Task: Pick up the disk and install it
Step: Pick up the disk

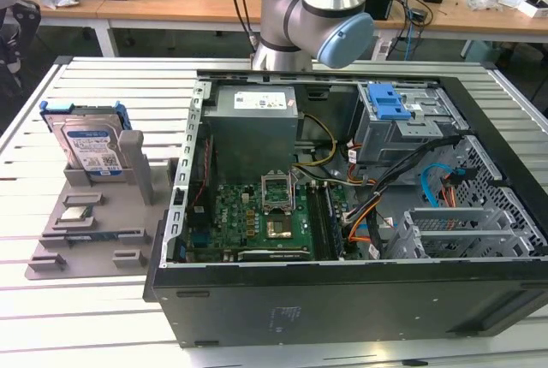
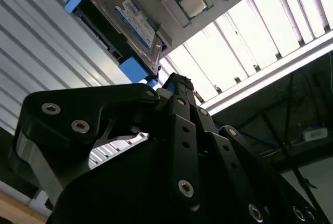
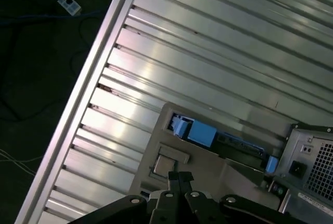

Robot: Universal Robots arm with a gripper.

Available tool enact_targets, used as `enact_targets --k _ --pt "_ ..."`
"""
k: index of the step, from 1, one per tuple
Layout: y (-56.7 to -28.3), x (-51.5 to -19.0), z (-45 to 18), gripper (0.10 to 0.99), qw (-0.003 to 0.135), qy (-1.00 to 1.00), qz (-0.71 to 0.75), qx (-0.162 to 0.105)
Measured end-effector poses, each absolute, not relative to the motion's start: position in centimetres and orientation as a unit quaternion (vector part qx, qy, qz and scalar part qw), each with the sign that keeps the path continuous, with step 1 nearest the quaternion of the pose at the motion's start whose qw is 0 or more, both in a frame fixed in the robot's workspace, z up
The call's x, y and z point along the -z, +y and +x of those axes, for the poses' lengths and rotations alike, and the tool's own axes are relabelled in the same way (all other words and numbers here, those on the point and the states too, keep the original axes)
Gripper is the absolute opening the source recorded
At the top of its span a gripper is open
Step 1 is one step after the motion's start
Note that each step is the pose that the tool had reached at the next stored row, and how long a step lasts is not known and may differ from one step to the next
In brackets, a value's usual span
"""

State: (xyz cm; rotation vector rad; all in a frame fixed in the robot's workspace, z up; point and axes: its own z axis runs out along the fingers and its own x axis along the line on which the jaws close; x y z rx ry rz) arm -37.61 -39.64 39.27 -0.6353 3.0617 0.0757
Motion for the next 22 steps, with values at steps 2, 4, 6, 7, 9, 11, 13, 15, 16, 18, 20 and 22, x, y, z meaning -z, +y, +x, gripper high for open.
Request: enact_targets --k 2,4,6,7,9,11,13,15,16,18,20,22 --pt "-39.64 -39.27 -37.61 0.106 0.006 0.975 -0.222 -0.024" --pt "-39.64 -39.27 -37.61 0.106 0.006 0.972 -0.234 -0.024" --pt "-39.64 -39.27 -37.61 0.106 0.006 0.969 -0.246 -0.024" --pt "-39.64 -39.27 -37.61 0.106 0.006 0.968 -0.251 -0.025" --pt "-39.64 -39.27 -37.61 0.106 0.005 0.964 -0.265 -0.025" --pt "-39.64 -39.27 -37.61 0.106 0.005 0.961 -0.274 -0.025" --pt "-39.64 -39.27 -37.61 0.106 0.005 0.958 -0.285 -0.025" --pt "-39.64 -39.27 -37.61 0.106 0.005 0.955 -0.297 -0.025" --pt "-39.64 -39.27 -37.61 0.106 0.004 0.953 -0.301 -0.025" --pt "-39.64 -39.27 -37.61 0.106 0.004 0.95 -0.311 -0.025" --pt "-39.64 -39.27 -37.61 0.106 0.004 0.946 -0.324 -0.025" --pt "-39.64 -39.27 -37.61 0.106 0.004 0.942 -0.334 -0.025"
